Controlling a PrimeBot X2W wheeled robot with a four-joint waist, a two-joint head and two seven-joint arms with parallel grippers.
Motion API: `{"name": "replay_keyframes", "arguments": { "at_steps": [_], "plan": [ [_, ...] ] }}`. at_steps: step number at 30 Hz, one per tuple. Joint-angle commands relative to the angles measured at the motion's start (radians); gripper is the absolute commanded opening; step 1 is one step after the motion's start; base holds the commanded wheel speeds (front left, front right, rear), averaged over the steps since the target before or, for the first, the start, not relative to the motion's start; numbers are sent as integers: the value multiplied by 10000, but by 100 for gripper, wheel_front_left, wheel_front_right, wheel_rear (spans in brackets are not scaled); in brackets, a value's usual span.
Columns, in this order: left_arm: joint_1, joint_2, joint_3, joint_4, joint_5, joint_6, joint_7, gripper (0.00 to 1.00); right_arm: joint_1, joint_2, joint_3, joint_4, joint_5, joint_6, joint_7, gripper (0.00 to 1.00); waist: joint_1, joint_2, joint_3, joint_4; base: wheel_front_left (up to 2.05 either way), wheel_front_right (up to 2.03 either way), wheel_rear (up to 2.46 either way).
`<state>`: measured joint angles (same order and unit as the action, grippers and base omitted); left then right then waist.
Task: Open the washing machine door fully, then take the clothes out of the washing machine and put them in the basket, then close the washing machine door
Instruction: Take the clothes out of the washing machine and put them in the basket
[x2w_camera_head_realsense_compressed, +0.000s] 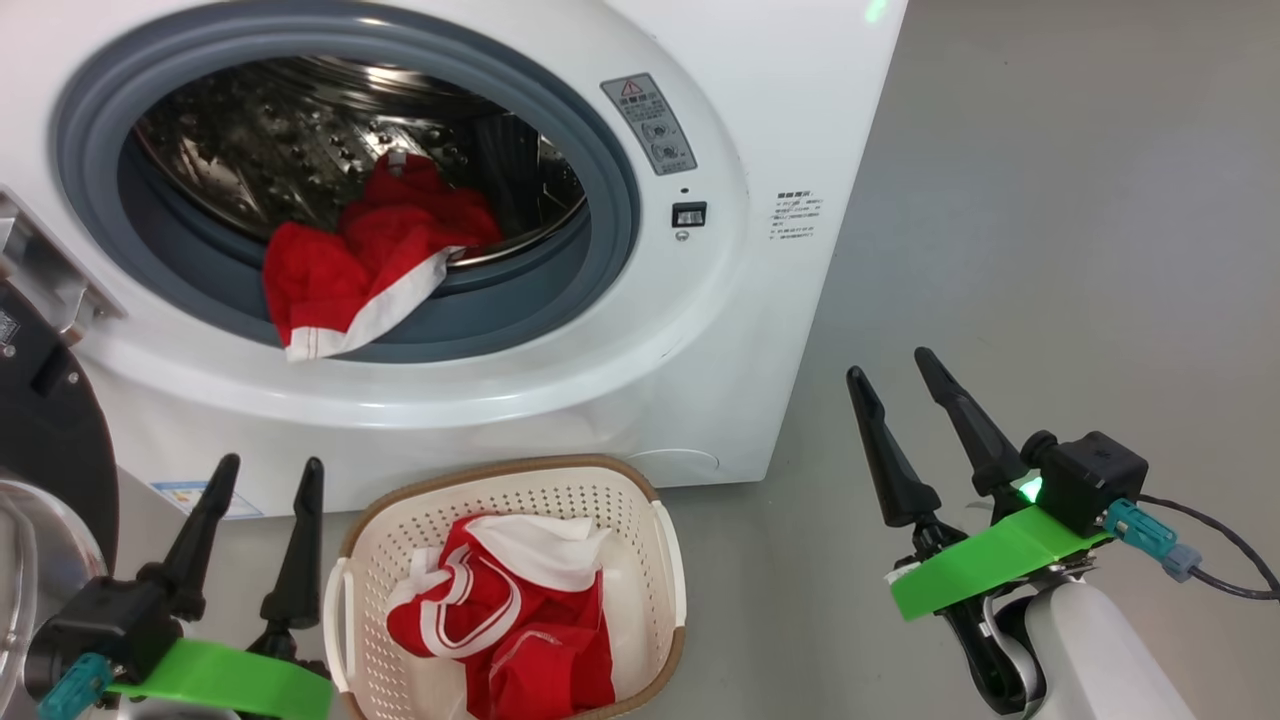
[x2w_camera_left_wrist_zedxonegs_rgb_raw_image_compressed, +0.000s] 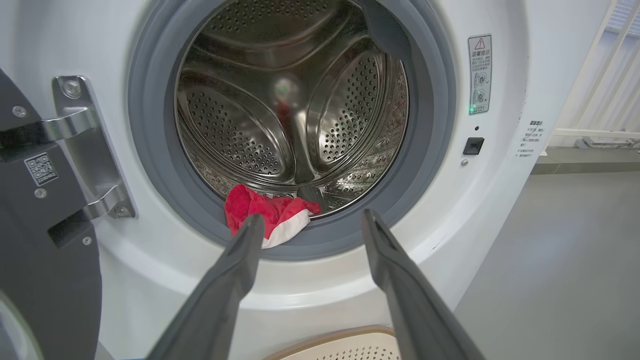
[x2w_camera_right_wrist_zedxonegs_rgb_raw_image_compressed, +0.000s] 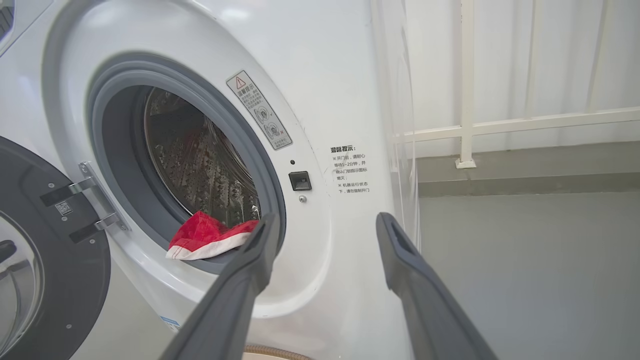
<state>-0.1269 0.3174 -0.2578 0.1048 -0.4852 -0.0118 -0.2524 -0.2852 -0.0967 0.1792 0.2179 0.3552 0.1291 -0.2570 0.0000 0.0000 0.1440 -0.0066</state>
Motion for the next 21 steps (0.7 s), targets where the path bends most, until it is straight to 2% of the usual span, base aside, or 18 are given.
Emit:
{"name": "replay_keyframes", "arguments": {
  "at_steps": [1, 21],
  "plan": [
    [-91, 357, 461, -400, 58, 107, -93, 100, 9, 21, 151, -307, -18, 16, -48, 100, 0, 0, -17, 1, 0, 0, 0],
    [107, 444, 344, -933, 45, 371, 64, 100, 50, -70, 144, -311, -39, 16, -48, 100, 0, 0, -58, 30, 0, 0, 0]
  ]
}}
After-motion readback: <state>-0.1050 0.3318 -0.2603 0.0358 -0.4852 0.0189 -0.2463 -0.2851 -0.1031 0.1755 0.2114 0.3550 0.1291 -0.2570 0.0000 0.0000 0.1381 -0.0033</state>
